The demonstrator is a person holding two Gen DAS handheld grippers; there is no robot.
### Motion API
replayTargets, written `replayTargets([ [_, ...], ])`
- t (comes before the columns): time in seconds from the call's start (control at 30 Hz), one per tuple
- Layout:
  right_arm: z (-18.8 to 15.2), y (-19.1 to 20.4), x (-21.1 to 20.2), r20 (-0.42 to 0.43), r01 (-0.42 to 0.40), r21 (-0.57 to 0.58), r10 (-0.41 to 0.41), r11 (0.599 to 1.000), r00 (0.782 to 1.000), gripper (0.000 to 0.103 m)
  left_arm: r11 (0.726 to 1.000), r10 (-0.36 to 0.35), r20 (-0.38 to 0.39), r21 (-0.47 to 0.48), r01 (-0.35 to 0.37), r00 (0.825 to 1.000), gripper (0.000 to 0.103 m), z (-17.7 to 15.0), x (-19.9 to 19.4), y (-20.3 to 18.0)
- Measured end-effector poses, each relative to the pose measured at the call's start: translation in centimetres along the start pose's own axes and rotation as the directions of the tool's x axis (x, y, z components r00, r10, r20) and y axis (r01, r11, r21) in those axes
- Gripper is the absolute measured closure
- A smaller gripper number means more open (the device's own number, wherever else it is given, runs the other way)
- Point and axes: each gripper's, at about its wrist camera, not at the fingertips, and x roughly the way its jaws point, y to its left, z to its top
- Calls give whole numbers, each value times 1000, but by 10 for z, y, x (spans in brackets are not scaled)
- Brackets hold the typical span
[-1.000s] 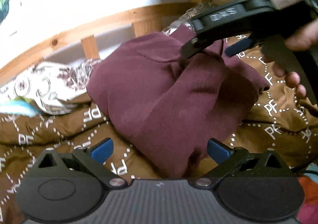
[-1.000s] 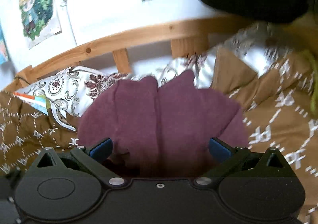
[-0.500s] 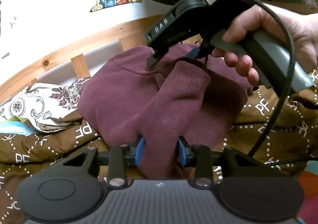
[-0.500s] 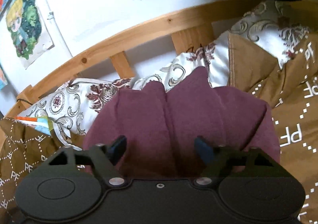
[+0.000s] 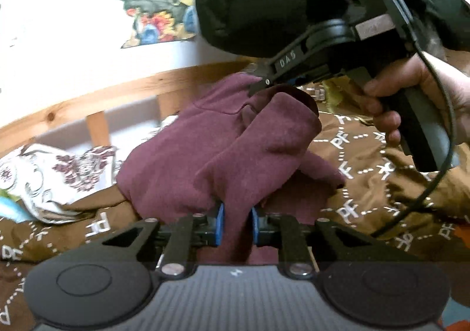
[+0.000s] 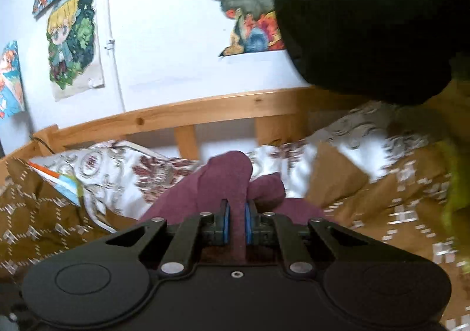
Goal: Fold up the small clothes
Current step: 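Close the right tool on the side edge, fold it over the shirt, open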
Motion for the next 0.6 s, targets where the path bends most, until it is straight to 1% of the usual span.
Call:
replayTargets([
  [0.1,-7,-22,-5,-31,53,42,-52,998,998,93,1000,-20,-30,19,21,999,82,2,8,-10],
  [0.17,-18,-36,-4,-59,90,66,-87,994,995,97,999,-44,-54,19,45,998,81,0,10,-11],
  [0.23,-30,-47,-1,-88,121,69,-115,990,989,98,998,-56,-80,-5,56,995,80,-1,12,-8],
  [0.27,-37,-55,1,-105,137,79,-128,987,986,100,998,-67,-95,-27,64,993,79,-1,14,-5],
  [0.37,-53,-69,8,-141,139,134,-120,981,983,100,990,-107,-123,-106,94,987,78,-1,17,6],
  [0.43,-57,-69,10,-142,133,138,-113,981,983,100,985,-124,-127,-139,106,984,77,0,16,12],
  [0.47,-58,-68,9,-136,126,137,-108,982,985,100,982,-131,-131,-153,111,983,74,0,14,16],
  [0.5,-58,-67,8,-128,118,136,-101,984,987,100,979,-142,-135,-166,118,981,71,1,13,19],
  [0.53,-56,-66,7,-120,112,133,-97,985,988,100,976,-153,-136,-178,128,979,60,1,11,22],
  [0.57,-54,-64,7,-115,113,124,-99,986,988,100,971,-165,-134,-197,137,977,43,1,8,25],
  [0.6,-52,-62,6,-111,115,116,-102,987,989,100,965,-172,-122,-221,142,978,33,1,3,29],
])
